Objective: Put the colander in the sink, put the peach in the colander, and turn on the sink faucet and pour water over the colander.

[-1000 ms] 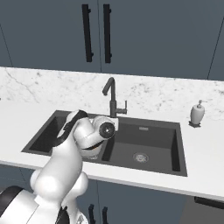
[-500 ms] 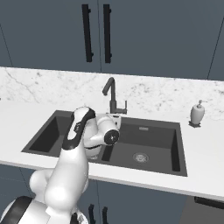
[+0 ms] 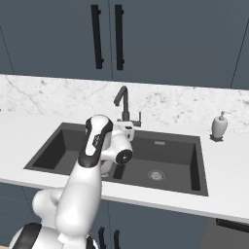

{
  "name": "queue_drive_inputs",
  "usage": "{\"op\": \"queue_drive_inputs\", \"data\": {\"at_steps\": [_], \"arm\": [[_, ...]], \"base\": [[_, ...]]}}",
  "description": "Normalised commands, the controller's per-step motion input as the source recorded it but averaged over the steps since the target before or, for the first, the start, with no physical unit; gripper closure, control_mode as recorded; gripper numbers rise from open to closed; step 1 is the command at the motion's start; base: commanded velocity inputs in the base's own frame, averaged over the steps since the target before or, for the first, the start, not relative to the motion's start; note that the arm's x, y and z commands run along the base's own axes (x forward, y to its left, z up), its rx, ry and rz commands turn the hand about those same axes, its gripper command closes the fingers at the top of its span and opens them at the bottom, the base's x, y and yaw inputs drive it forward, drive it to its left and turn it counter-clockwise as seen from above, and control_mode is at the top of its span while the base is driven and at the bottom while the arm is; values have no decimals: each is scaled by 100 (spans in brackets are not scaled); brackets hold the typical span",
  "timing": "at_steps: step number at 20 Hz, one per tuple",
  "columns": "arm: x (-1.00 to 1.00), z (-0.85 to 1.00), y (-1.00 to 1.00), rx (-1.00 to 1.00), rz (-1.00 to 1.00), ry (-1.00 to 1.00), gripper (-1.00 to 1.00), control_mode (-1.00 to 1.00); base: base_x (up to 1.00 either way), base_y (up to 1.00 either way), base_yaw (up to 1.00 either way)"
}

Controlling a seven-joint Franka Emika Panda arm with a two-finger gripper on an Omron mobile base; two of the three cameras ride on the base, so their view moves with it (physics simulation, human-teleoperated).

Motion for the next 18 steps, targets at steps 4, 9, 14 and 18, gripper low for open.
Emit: {"op": "queue_drive_inputs", "data": {"at_steps": [4, 9, 14, 18], "arm": [[0, 17, -1, 0, -1, 0, -100, -100], [0, 17, -1, 0, -6, 1, -100, -100], [0, 28, -9, 0, -4, 4, -100, -100], [1, 25, -9, 0, 0, 4, -100, -100]], "base": [[0, 0, 0], [0, 0, 0], [0, 0, 0], [0, 0, 0]]}}
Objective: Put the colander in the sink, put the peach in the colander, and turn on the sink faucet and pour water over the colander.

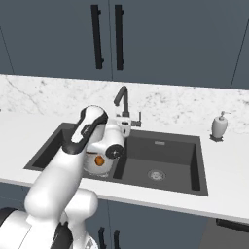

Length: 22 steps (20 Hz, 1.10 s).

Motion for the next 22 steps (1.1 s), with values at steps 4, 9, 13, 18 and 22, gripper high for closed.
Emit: {"op": "queue_drive_inputs", "data": {"at_steps": [4, 9, 13, 18, 22], "arm": [[6, 23, -8, 0, 0, 4, -100, -100], [16, 12, -21, 0, 0, 0, -100, -100], [19, 5, -21, 0, -1, 0, -100, -100], [22, 0, -2, -2, -8, -1, -100, -100], [26, -4, 0, -3, -10, -7, -100, -100]], "base": [[0, 0, 0], [0, 0, 0], [0, 0, 0], [0, 0, 0], [0, 0, 0]]}}
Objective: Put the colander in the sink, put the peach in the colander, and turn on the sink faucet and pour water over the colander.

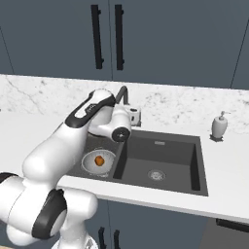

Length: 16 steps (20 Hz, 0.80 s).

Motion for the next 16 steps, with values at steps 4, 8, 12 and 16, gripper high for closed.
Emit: {"op": "queue_drive_inputs", "data": {"at_steps": [4, 8, 12, 16], "arm": [[20, -13, 9, -4, -12, -8, -100, -100], [13, -11, 15, -3, -9, -8, -100, -100], [0, -3, 10, -1, -4, -1, -100, -100], [0, -22, 8, 0, -4, 0, -100, -100]], "base": [[0, 0, 0], [0, 0, 0], [0, 0, 0], [0, 0, 0]]}}
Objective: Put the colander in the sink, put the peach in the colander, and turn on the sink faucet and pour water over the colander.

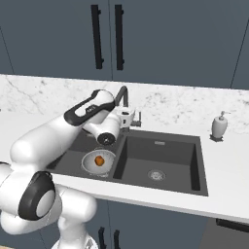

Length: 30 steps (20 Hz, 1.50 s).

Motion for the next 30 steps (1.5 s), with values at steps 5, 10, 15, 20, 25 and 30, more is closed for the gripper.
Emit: {"op": "queue_drive_inputs", "data": {"at_steps": [5, 10, 15, 20, 25, 30], "arm": [[0, -1, 0, 0, 0, 0, -100, -100], [0, 1, -1, 0, 0, 0, -100, -100], [12, 6, 0, 0, 0, 1, -100, -100], [15, 12, 0, 0, 0, 3, -100, -100], [15, 8, 0, 0, 0, 2, -100, -100], [10, 4, 0, 0, 0, 2, -100, -100]], "base": [[0, 0, 0], [0, 0, 0], [0, 0, 0], [0, 0, 0], [0, 0, 0], [0, 0, 0]]}}
